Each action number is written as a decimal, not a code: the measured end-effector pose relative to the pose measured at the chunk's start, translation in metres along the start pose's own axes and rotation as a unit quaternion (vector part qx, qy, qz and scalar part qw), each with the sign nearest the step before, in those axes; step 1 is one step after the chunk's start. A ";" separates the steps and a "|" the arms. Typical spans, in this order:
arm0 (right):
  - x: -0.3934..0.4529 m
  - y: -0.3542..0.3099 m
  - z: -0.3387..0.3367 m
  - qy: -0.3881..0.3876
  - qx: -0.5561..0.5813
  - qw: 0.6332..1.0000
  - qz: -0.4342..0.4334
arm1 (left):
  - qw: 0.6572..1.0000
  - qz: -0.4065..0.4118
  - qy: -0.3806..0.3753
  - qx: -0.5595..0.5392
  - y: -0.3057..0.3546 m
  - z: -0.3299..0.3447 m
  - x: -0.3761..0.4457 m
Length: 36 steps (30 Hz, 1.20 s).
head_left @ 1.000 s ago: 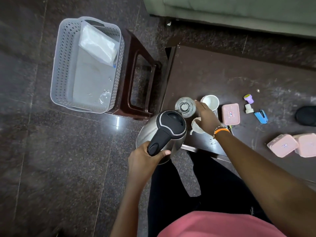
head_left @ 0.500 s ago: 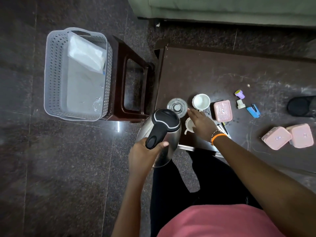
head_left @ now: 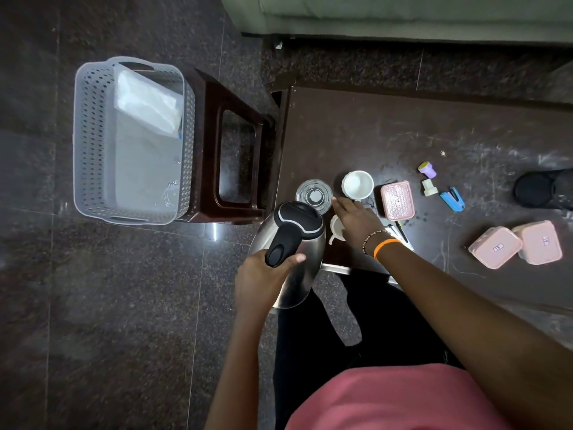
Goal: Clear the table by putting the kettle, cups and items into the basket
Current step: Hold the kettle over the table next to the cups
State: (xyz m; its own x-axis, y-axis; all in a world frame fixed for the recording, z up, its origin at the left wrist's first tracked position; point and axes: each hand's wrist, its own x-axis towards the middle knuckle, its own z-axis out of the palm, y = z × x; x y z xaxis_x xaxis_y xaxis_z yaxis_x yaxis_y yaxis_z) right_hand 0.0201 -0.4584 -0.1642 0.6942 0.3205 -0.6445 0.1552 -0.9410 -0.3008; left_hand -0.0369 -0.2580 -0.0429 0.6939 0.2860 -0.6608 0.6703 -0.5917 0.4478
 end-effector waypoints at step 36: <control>0.003 -0.003 -0.009 -0.049 -0.071 0.996 0.000 | 0.999 -0.016 -0.029 0.025 0.011 0.007 0.009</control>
State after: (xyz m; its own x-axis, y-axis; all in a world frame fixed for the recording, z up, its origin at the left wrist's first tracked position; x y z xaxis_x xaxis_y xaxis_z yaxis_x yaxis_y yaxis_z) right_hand 0.0274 -0.4555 -0.1588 0.6232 0.3228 -0.7123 0.2583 -0.9447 -0.2021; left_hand -0.0252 -0.2677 -0.0479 0.6554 0.2611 -0.7088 0.6760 -0.6213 0.3963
